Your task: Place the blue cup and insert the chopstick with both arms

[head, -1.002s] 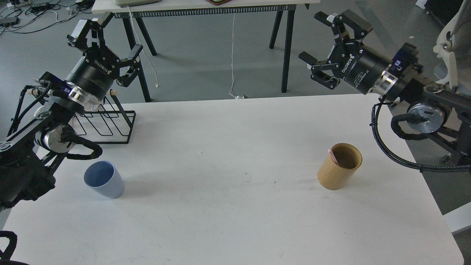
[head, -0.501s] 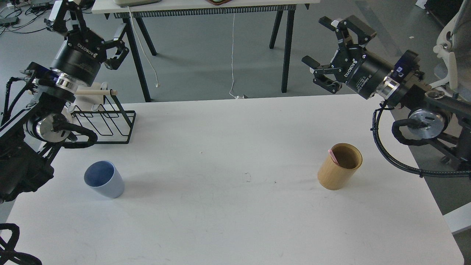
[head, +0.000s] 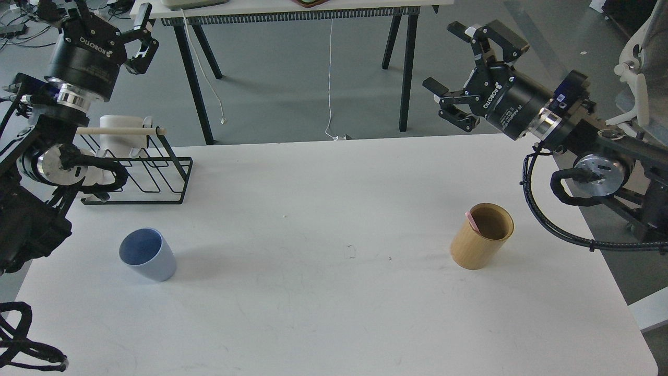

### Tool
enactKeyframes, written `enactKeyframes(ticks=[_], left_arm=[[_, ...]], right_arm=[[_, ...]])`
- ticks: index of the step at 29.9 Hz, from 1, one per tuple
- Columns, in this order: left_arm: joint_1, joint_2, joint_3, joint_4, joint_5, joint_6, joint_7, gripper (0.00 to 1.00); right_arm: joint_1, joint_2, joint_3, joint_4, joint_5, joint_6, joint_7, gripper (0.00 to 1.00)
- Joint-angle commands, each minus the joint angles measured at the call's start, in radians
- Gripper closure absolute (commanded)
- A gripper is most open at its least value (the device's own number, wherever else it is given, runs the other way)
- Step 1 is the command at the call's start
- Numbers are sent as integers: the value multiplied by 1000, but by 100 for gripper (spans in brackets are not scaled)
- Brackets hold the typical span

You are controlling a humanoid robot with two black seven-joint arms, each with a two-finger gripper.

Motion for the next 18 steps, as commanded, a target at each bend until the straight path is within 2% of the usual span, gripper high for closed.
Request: enactKeyframes(ticks=[1, 9, 13, 18], left_arm=[[4, 1, -2, 10, -4, 0, 0, 0], [4, 19, 14, 9, 22, 0, 0, 0], [6, 76, 16, 9, 41, 0, 0, 0], [-19, 144, 22, -23, 255, 0, 0, 0]], right_arm=[[1, 1, 0, 14, 0, -5, 0, 1], [1, 2, 8, 22, 0, -7, 0, 1], [0, 1, 9, 22, 0, -7, 0, 1], [1, -12, 26, 22, -1, -4, 0, 1]])
